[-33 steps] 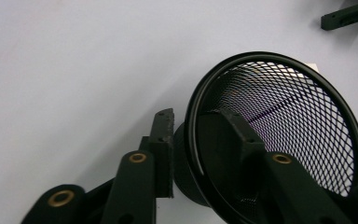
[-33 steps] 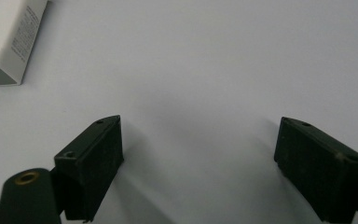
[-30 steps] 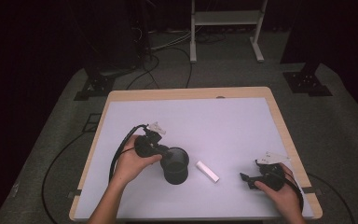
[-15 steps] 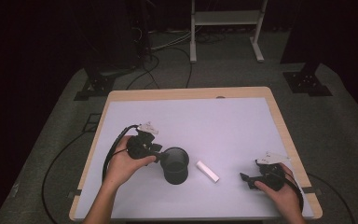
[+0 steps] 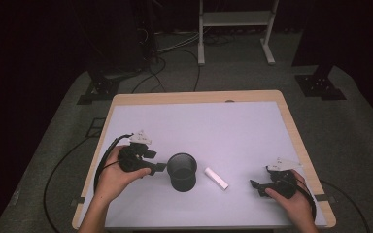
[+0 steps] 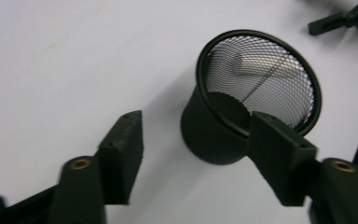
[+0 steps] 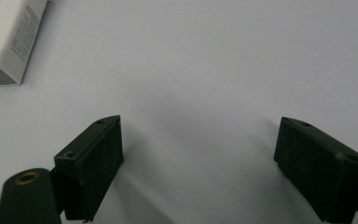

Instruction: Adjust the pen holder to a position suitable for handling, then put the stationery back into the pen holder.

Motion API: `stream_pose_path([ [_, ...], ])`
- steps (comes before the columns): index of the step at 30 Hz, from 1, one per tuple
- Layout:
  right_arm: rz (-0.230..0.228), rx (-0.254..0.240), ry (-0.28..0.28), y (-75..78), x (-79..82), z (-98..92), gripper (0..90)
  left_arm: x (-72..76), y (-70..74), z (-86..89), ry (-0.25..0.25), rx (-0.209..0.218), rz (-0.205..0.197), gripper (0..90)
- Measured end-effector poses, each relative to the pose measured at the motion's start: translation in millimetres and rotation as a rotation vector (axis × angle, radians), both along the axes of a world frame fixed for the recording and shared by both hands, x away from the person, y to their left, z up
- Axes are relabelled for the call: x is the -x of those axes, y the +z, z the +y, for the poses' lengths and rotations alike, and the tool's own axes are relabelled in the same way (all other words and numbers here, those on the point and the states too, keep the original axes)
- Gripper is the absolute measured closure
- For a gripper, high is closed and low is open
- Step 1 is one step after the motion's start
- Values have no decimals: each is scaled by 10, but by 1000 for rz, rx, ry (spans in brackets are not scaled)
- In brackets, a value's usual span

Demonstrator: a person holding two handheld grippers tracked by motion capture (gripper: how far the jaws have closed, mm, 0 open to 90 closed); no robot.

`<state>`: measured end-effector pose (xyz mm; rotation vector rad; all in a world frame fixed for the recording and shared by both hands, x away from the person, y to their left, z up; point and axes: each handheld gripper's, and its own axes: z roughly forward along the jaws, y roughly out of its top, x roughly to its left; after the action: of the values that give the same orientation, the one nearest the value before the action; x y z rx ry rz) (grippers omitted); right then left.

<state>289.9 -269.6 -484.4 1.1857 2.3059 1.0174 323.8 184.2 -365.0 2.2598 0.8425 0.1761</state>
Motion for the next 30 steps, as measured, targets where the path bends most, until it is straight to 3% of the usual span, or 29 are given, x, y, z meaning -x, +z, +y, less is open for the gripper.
stream_pose_path([
  [5,0,0,0,0,0,0,142,35,-36,93,24,11,-33,235],
  [11,0,0,0,0,0,0,142,76,-125,186,55,8,-60,177],
  [16,0,0,0,0,0,0,142,115,-230,264,66,-3,-83,163],
  [30,-2,4,1,1,2,2,141,241,-571,421,105,-19,-77,163],
])
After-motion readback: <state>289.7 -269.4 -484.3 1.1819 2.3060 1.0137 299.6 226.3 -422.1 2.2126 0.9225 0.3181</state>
